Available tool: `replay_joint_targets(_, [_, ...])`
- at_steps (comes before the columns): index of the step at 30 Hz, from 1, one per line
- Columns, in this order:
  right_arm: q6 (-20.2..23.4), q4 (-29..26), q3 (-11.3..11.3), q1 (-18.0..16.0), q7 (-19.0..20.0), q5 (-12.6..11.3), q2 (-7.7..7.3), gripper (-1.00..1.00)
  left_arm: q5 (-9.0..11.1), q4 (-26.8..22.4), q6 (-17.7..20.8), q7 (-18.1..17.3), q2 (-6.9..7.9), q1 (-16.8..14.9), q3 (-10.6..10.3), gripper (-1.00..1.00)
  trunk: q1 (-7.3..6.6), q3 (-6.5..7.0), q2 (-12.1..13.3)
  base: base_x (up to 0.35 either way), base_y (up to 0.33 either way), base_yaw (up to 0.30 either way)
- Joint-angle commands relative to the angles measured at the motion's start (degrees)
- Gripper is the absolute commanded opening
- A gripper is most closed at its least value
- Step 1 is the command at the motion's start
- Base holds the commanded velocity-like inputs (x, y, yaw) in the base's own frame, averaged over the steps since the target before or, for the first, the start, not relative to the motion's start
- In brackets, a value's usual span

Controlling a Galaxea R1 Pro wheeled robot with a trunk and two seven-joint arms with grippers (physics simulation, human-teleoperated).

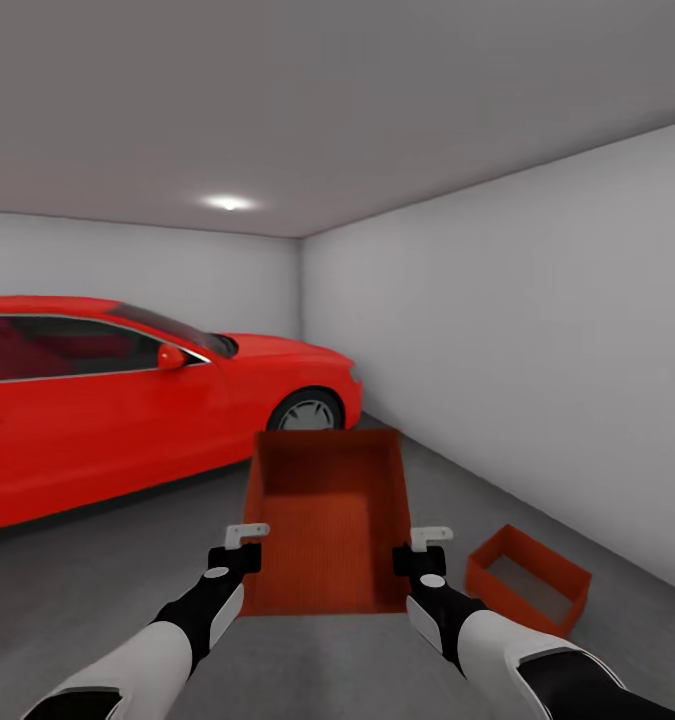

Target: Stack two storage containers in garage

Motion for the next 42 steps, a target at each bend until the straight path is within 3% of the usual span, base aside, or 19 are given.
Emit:
replay_joint_targets(1, [-0.7, -0.1, -1.1, -0.1, -0.1, 0.4, -0.34, -1.00, 0.1, 0.2, -0.2, 0.4, 0.66, 0.0, 1.1, -1.00, 0.05, -0.01, 0.0, 0.313, 0.188, -0.279])
replay_joint_targets(8, [-0.7, -0.1, -1.1, -0.1, -0.1, 0.3, -0.33, -1.00, 0.1, 0.2, -0.2, 0.4, 0.72, 0.0, 1.1, -1.00, 0.05, -0.01, 0.0, 0.313, 0.188, -0.279])
replay_joint_targets(13, [-0.6, 0.0, -1.1, -0.1, -0.1, -2.4, -0.43, -1.00, 0.1, 0.2, -0.2, 0.4, 0.75, 0.0, 1.1, -1.00, 0.05, -0.01, 0.0, 0.313, 0.188, -0.279])
replay_joint_targets(16, [-0.6, 0.0, -1.1, -0.1, 0.0, -2.9, -0.47, -1.00, 0.1, 0.2, -0.2, 0.4, 0.75, 0.0, 1.1, -1.00, 0.05, -0.01, 0.0, 0.313, 0.188, -0.279])
replay_joint_targets(42, [-0.6, 0.0, -1.1, -0.1, -0.1, -3.0, -0.42, -1.00, 0.2, 0.3, -0.1, 0.4, 0.75, 0.0, 1.1, -1.00, 0.05, -0.01, 0.0, 0.313, 0.188, -0.279])
